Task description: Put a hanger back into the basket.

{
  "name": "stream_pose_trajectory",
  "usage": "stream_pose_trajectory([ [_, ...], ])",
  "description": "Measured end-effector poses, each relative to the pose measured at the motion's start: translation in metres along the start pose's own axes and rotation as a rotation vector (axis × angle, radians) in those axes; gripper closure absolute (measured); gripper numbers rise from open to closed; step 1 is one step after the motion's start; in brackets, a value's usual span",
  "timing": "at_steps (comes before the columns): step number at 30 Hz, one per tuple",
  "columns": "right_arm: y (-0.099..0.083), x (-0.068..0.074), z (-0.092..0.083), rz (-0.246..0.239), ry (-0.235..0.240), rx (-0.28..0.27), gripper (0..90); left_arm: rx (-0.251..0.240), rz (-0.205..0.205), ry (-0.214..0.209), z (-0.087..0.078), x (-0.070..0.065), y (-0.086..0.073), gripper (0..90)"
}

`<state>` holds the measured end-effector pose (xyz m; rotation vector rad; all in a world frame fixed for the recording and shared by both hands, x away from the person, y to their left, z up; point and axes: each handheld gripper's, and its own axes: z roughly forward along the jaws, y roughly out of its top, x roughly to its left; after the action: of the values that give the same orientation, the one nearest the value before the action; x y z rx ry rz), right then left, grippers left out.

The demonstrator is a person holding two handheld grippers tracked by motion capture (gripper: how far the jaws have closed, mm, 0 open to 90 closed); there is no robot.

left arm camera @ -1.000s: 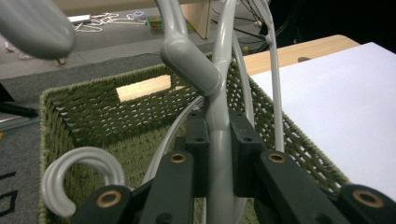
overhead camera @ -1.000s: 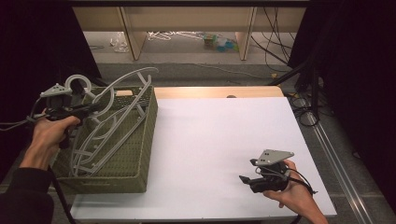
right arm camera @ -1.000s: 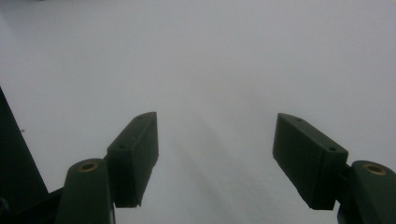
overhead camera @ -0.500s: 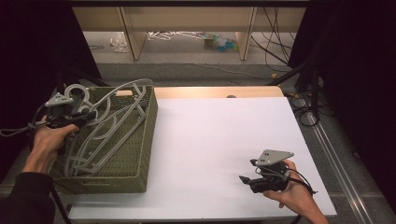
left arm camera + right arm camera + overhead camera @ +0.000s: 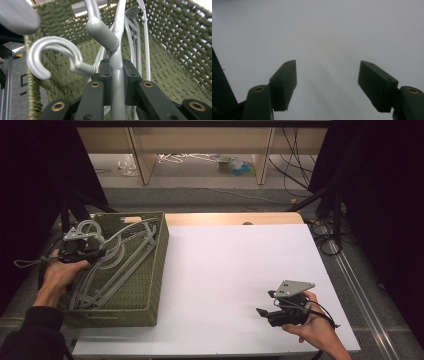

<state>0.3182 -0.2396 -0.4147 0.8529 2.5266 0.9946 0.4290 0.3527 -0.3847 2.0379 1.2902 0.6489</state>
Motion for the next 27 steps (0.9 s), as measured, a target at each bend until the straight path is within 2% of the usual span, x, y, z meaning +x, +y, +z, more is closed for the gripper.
stream_pose_trajectory([
  [4,-0.001,-0.001,0.001,0.004,-0.004,0.001,31.9,0.017,0.000,-0.002,0.007,0.000,-0.002,79.9],
  [6,0.000,-0.001,0.001,0.003,-0.001,0.004,31.9,0.002,-0.009,-0.001,0.012,-0.001,-0.004,79.9],
  [7,0.000,0.000,0.001,0.010,0.000,0.004,31.9,0.005,-0.010,0.000,0.016,-0.002,-0.005,79.9],
  [8,0.000,0.000,0.001,0.006,0.000,0.002,31.9,0.035,-0.010,0.003,0.017,-0.003,-0.005,79.8],
  [10,0.000,0.000,0.000,-0.002,0.003,0.002,32.0,0.023,-0.023,0.011,0.020,-0.003,-0.007,79.9],
  [11,0.000,0.000,0.001,-0.001,0.002,0.001,31.9,0.033,-0.021,0.012,0.019,-0.001,-0.008,79.9],
  [16,0.000,0.001,0.002,0.002,0.001,0.004,31.9,0.054,-0.052,0.048,0.023,0.002,-0.012,80.1],
  [18,-0.001,0.001,0.004,0.000,-0.010,-0.013,31.9,0.058,-0.064,0.064,0.025,0.001,-0.012,80.0],
  [19,-0.001,0.000,0.002,0.000,0.000,0.006,31.9,0.064,-0.066,0.072,0.026,0.001,-0.012,79.8],
  [22,0.000,0.000,0.002,-0.001,-0.003,0.000,31.9,0.085,-0.064,0.101,0.027,0.001,-0.013,78.7],
  [23,0.000,0.000,0.002,0.000,-0.002,0.000,31.9,0.088,-0.080,0.112,0.026,0.001,-0.013,76.9],
  [24,0.000,0.000,0.001,0.001,0.000,0.003,31.9,0.079,-0.099,0.127,0.024,0.003,-0.014,74.3],
  [25,0.000,0.000,0.001,0.009,0.002,0.005,31.9,0.056,-0.113,0.121,0.021,0.004,-0.014,74.3],
  [27,-0.001,-0.001,0.002,0.002,-0.004,0.001,31.9,0.048,-0.110,0.123,0.016,0.004,-0.013,73.3],
])
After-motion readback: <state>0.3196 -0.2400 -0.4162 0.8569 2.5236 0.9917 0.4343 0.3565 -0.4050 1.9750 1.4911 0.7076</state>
